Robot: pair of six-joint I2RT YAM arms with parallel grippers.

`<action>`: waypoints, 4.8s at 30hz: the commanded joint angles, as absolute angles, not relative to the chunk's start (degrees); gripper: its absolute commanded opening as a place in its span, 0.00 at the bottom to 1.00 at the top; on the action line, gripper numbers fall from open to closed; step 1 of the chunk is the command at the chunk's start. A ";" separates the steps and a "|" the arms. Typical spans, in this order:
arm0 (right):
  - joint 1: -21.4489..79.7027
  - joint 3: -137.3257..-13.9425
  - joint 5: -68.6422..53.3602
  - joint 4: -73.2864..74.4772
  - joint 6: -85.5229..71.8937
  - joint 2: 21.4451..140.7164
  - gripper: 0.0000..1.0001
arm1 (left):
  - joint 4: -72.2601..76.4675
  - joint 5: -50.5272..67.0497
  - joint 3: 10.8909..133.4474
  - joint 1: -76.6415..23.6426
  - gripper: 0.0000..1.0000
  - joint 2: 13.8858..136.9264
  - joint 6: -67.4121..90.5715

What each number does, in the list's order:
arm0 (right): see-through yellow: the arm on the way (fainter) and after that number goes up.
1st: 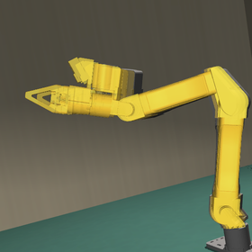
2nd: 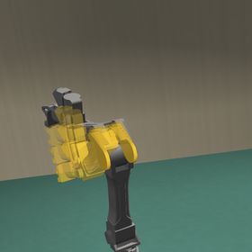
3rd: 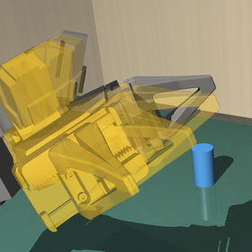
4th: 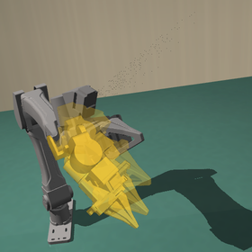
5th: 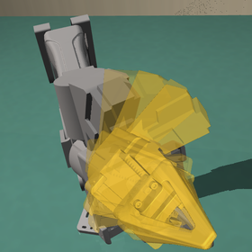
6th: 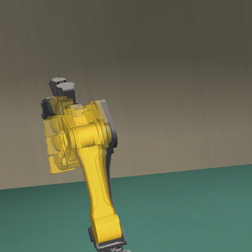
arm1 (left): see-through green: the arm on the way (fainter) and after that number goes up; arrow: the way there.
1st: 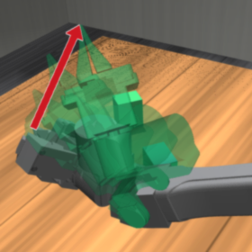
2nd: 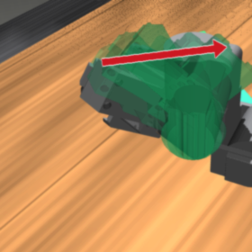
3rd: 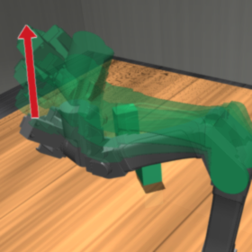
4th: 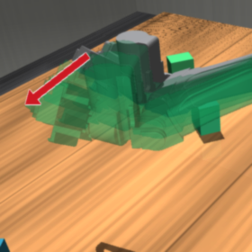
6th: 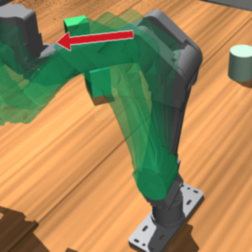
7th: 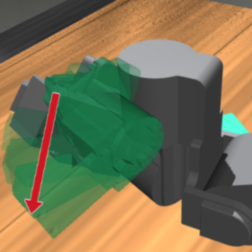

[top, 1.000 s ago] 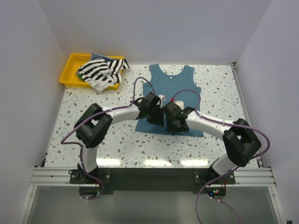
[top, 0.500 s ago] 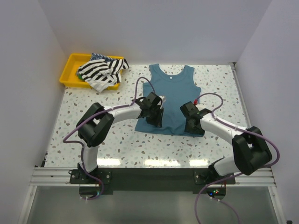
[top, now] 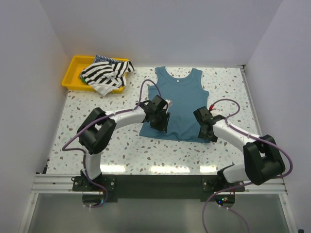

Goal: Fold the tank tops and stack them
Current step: Flatten the tank top out

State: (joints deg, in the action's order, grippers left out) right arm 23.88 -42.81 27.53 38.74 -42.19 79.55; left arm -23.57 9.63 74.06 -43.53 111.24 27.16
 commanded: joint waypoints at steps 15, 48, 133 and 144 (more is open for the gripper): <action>19.42 -43.06 28.91 41.13 -42.19 71.19 0.01 | -24.96 7.65 72.25 -46.84 0.45 104.85 23.38; 17.76 -45.70 30.15 41.57 -39.81 76.29 0.00 | -29.61 3.14 82.09 -48.78 0.03 112.15 21.71; 29.27 -38.67 22.14 36.38 -48.95 77.09 0.53 | -15.64 5.45 51.33 -43.77 0.30 95.19 36.03; 27.60 -37.97 18.99 45.52 -46.58 67.07 0.22 | -13.10 8.79 49.14 -43.94 0.30 92.90 38.32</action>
